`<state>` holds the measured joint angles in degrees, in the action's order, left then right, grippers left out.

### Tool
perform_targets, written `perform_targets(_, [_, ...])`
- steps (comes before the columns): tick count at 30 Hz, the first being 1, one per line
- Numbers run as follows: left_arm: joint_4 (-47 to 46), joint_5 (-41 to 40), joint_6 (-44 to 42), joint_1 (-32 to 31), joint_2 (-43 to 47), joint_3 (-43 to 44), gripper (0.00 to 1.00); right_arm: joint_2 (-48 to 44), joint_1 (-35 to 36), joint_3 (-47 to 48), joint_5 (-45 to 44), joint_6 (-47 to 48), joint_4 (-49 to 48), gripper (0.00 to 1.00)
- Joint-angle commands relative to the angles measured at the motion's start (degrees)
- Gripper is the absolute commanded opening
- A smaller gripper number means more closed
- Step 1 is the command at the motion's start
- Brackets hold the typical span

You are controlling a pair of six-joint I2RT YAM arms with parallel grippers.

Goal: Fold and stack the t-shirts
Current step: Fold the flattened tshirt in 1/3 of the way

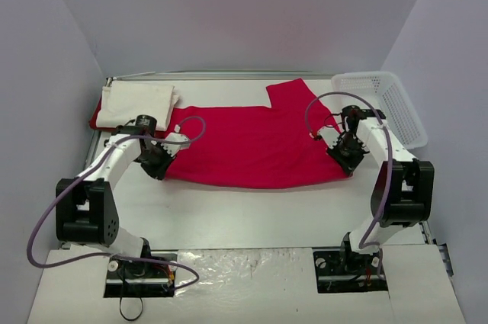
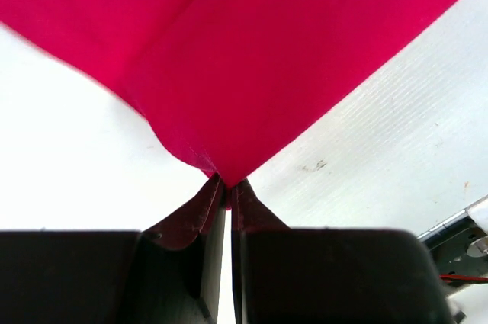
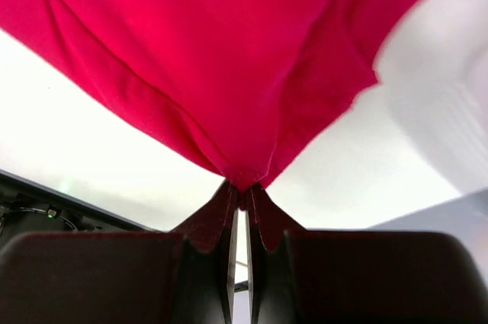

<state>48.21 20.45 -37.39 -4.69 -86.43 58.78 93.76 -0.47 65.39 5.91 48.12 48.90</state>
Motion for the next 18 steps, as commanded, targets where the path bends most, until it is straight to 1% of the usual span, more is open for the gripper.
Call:
perform_targets(1, [4.7, -1.2, -0.3, 0.9, 5.6, 5.0, 0.02, -3.4, -1.3, 5.3, 1.2, 1.5, 7.4, 0.0])
perform_targets(5, [6.6, -0.9, 0.4, 1.1, 8.8, 8.7, 0.02, -4.5, -1.6, 10.4, 3.1, 2.1, 10.2, 0.0])
perform_targets(11, [9.0, -3.0, 1.1, 1.2, 12.3, 12.9, 0.02, -5.7, -2.1, 16.9, 7.3, 2.8, 14.8, 0.0])
perform_targets(15, [11.5, -2.7, 1.0, 1.5, 14.6, 14.7, 0.02, -8.4, -2.7, 17.6, 9.4, 4.3, 17.1, 0.0])
perform_targets(18, [11.5, -2.7, 1.0, 1.6, 16.2, 15.1, 0.02, -10.1, -3.5, 18.3, 9.4, 5.2, 17.6, 0.0])
